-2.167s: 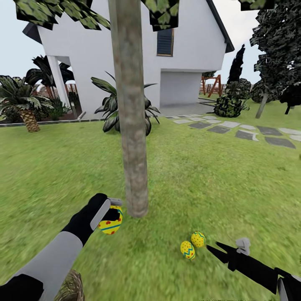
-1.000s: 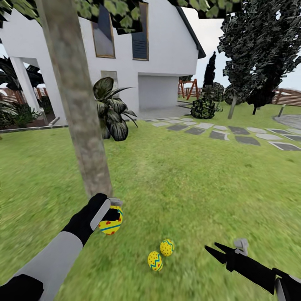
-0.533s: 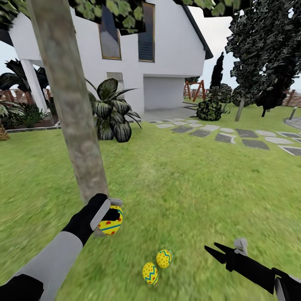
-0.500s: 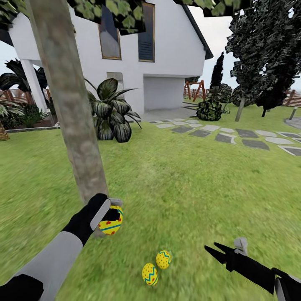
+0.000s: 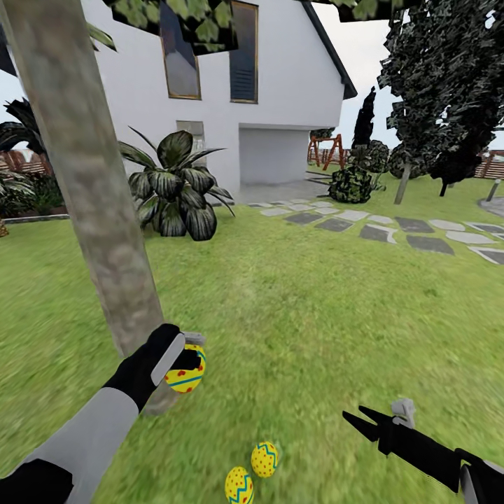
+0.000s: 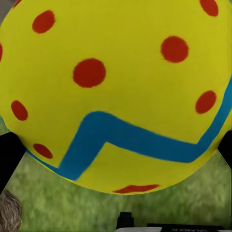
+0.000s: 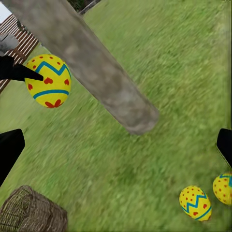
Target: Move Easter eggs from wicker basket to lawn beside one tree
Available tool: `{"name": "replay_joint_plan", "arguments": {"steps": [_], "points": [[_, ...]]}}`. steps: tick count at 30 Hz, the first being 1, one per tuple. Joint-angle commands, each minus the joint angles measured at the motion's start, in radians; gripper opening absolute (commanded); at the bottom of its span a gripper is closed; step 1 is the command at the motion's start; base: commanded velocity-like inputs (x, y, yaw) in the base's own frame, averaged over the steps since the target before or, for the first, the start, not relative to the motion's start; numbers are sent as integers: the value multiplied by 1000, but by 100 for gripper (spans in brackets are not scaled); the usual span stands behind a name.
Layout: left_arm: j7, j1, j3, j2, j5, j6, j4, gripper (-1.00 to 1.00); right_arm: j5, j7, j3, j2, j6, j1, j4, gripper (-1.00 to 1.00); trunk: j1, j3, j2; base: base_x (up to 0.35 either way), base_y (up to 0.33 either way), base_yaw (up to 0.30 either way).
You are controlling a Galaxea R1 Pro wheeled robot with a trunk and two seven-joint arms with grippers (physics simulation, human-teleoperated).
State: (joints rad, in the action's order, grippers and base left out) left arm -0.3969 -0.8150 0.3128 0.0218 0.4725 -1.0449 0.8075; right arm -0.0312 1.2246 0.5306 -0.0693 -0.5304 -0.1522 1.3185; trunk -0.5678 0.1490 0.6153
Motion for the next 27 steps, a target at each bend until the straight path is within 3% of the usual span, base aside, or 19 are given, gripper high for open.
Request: {"name": "replay_joint_plan", "arguments": {"steps": [1, 7, 13, 18, 27], "points": [[-10, -1, 5, 1, 10, -2, 1, -100, -5, 6, 1, 1, -8, -1, 1, 100, -1, 1, 2, 297, -171, 58], [-10, -1, 5, 1, 11, -2, 1, -100, -6, 6, 0, 1, -5, -1, 1, 100, -1, -4, 2, 293, -153, 185], [-10, -1, 5, 1, 11, -2, 1, -100, -1, 5, 0, 1, 46, -1, 1, 100, -1, -10, 2, 258, -25, 235], [-10, -1, 3, 1, 10, -2, 1, -100, -1, 6, 0, 0, 50, -1, 0, 100, -1, -14, 2, 64, 160, 195], [-9, -1, 3, 1, 9, -2, 1, -100, -1, 6, 0, 1, 52, -1, 1, 100, -1, -14, 2, 217, 156, 12]]}}
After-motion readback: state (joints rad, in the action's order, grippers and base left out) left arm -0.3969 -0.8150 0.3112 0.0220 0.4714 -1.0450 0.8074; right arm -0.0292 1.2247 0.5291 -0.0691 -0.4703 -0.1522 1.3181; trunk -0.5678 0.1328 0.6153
